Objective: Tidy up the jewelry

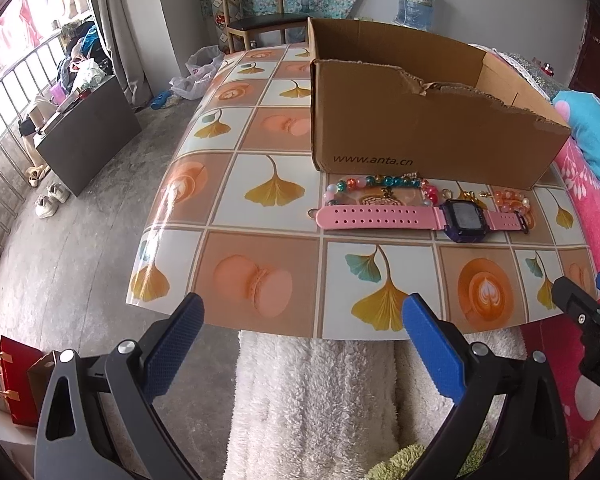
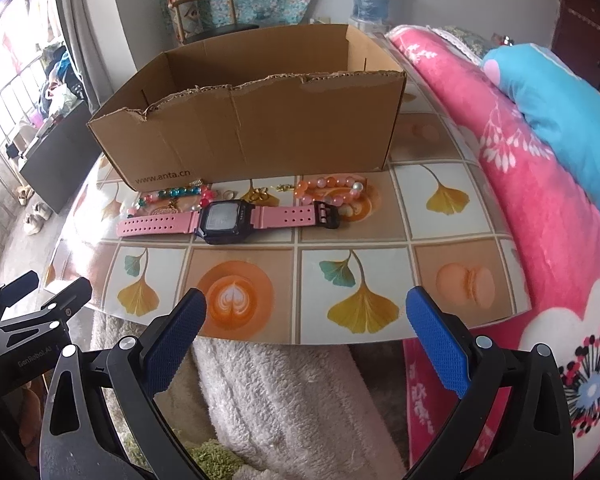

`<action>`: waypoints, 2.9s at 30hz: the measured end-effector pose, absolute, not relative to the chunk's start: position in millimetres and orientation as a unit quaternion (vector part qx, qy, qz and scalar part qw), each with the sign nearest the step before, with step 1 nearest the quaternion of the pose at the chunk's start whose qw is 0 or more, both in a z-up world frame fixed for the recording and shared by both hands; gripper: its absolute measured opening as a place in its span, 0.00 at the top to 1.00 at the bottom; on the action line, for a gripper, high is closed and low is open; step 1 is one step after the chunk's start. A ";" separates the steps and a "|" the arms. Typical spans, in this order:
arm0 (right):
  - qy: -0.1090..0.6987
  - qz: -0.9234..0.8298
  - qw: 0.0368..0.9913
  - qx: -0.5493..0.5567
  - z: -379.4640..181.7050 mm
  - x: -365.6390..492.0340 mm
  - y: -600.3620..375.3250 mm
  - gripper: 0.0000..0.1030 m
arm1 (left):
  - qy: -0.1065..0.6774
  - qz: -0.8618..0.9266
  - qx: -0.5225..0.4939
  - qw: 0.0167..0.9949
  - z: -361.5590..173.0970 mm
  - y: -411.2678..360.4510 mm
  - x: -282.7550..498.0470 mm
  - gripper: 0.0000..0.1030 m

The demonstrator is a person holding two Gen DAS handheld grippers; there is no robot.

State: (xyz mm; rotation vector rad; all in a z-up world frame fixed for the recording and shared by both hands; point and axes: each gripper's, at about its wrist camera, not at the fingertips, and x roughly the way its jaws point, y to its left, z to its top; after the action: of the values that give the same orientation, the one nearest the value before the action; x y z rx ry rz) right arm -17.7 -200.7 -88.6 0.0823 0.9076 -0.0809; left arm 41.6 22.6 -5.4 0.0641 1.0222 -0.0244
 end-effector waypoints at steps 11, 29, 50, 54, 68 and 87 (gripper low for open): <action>0.427 0.034 0.901 0.063 -97.3 10.1 -200.4 0.07 | 0.442 -0.097 -0.003 0.892 -15.0 41.9 61.4 0.05; 0.444 0.122 0.886 0.052 -103.0 67.2 -184.4 0.53 | 0.454 -0.167 -0.047 0.874 -28.5 32.2 95.6 0.28; 0.475 0.137 0.866 0.073 -119.3 86.6 -195.8 0.65 | 0.501 -0.200 -0.174 0.824 -51.0 59.2 127.9 0.59; 0.475 0.136 0.867 0.067 -118.7 83.6 -198.7 0.65 | 0.499 -0.212 -0.203 0.815 -51.2 65.6 125.9 0.59; 0.478 0.141 0.866 0.039 -120.4 83.5 -186.4 0.65 | 0.488 -0.256 -0.232 0.802 -44.1 54.8 111.5 0.76; 0.401 0.216 0.872 -0.179 -117.0 45.3 -119.3 0.47 | 0.508 -0.224 -0.200 0.807 -31.4 42.6 117.3 0.97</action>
State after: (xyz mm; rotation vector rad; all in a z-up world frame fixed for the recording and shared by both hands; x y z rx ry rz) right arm 45.3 -119.3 -117.0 -0.3738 0.8370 0.4520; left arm 117.3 42.6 -31.4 -0.4272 1.0874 -0.4794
